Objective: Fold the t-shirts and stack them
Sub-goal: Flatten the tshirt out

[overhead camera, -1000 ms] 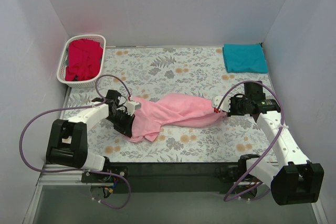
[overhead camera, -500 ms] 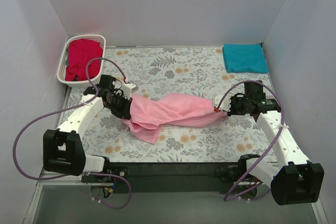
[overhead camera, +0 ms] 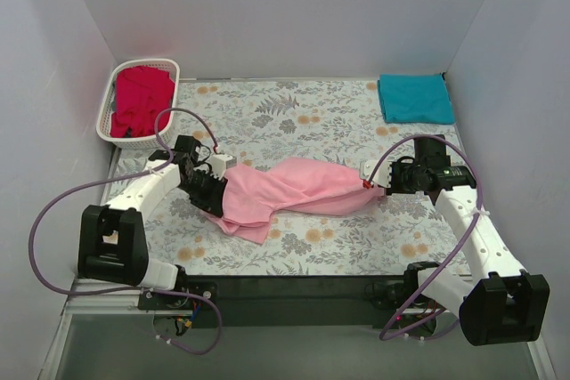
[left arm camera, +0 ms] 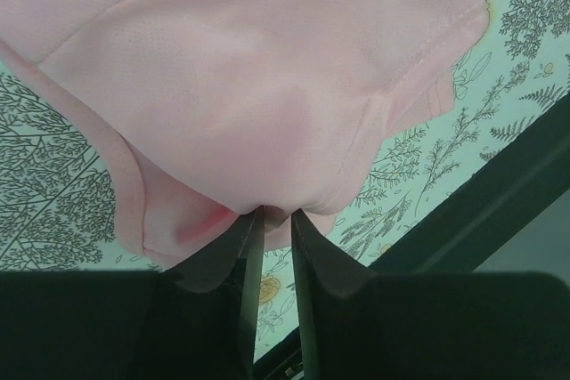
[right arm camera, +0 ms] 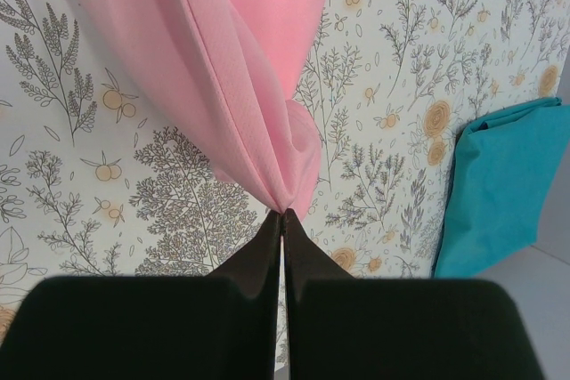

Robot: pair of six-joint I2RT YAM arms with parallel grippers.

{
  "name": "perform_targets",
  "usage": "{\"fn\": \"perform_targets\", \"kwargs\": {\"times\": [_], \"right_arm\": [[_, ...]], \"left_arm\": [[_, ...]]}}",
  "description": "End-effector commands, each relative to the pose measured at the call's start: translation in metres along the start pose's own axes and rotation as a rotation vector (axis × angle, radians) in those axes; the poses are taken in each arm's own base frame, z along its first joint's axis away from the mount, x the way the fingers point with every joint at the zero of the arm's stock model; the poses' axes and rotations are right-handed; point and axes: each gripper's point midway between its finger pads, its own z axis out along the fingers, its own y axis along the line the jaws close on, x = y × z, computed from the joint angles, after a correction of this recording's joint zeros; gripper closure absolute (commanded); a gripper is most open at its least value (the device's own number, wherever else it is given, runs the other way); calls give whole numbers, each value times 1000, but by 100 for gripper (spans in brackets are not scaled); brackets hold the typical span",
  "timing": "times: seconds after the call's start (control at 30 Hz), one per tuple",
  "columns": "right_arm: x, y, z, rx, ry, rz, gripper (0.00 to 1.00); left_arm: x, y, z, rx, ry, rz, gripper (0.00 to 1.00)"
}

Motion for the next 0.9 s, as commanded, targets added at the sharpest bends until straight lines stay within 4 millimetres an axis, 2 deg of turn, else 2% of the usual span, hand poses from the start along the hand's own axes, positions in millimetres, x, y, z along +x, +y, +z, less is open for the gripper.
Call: {"fn": "perform_targets", "kwargs": {"times": [0.0, 0.23, 0.4, 0.67, 0.73, 0.87], "right_arm": [[-7, -7, -5, 14, -14, -11, 99], [-5, -5, -4, 8, -11, -13, 99], [-5, -4, -2, 5, -11, -14, 99], [-4, -3, -2, 1, -10, -13, 99], [-4, -3, -1, -2, -9, -13, 99], [-3, -2, -2, 1, -8, -16, 99]], "left_arm": [[1, -5, 6, 38, -7, -9, 82], [1, -8, 12, 65, -2, -26, 77], [-2, -11, 8, 69, -18, -10, 72], [-5, -18, 4, 89, -31, 21, 94], [-6, -19, 2, 90, -39, 23, 94], [-10, -22, -4, 91, -52, 33, 84]]}}
